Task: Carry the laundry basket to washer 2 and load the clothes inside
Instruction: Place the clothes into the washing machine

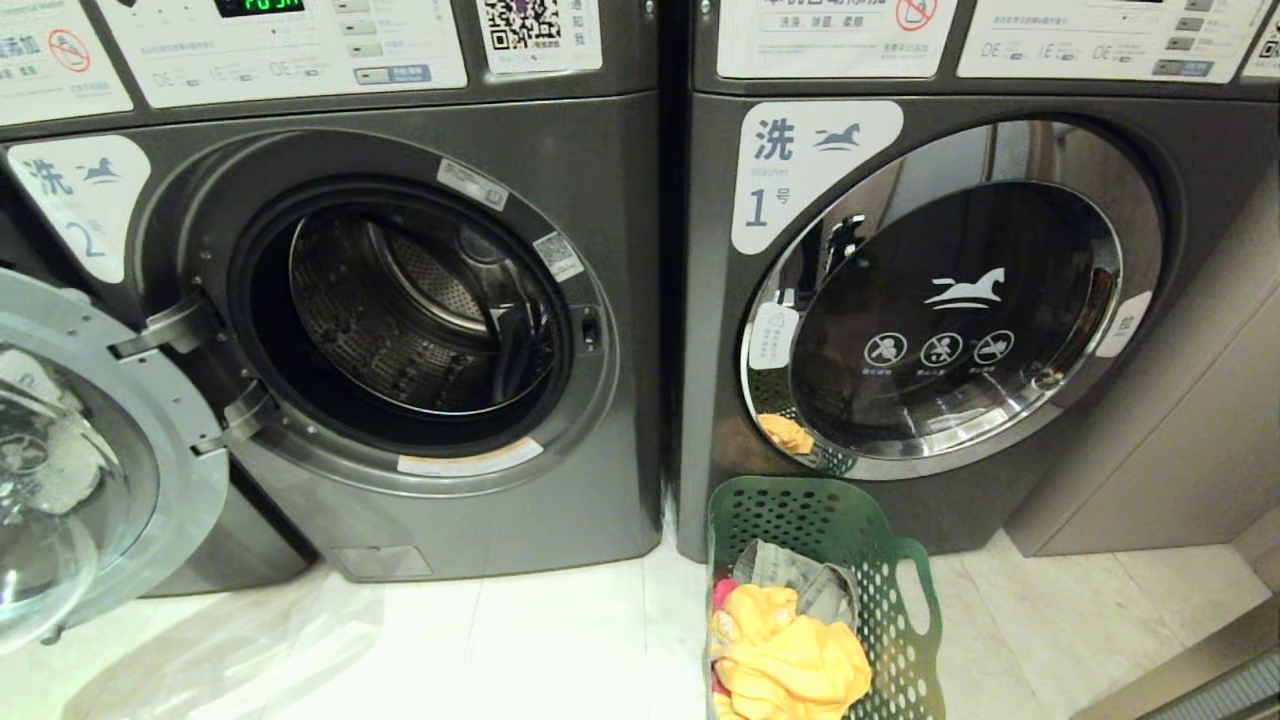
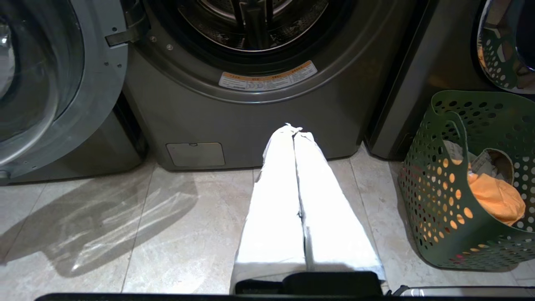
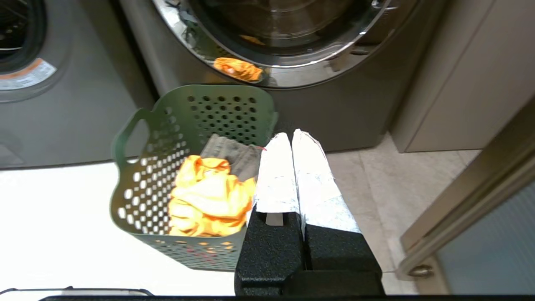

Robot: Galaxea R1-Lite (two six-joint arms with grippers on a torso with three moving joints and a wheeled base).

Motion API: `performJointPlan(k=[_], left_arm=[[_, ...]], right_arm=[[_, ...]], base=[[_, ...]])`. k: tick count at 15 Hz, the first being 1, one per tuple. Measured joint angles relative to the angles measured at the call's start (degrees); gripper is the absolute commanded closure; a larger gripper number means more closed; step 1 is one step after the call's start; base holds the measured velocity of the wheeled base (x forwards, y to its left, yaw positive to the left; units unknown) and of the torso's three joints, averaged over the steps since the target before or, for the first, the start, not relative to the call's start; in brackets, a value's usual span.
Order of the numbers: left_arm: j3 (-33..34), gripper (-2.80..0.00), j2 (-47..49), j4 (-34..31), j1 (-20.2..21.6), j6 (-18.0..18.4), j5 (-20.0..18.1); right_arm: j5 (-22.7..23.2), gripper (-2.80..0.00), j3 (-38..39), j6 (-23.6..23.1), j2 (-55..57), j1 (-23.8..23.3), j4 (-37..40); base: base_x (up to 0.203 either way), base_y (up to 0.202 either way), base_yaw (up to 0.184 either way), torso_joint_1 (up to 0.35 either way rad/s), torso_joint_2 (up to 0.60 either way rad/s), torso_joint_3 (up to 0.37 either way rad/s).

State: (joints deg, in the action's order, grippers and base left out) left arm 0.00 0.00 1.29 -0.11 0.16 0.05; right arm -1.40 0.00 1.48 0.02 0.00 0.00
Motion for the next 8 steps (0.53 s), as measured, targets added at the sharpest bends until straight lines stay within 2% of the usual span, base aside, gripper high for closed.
performJointPlan(k=[8], left_arm=[[0.0, 0.0, 0.0, -0.12, 0.0, -0.13, 0.04]], right_arm=[[0.0, 0.0, 0.0, 0.01, 0.0, 0.0, 0.0]], base=[[0.0, 0.195, -0.001, 0.002, 0.0, 0.003]])
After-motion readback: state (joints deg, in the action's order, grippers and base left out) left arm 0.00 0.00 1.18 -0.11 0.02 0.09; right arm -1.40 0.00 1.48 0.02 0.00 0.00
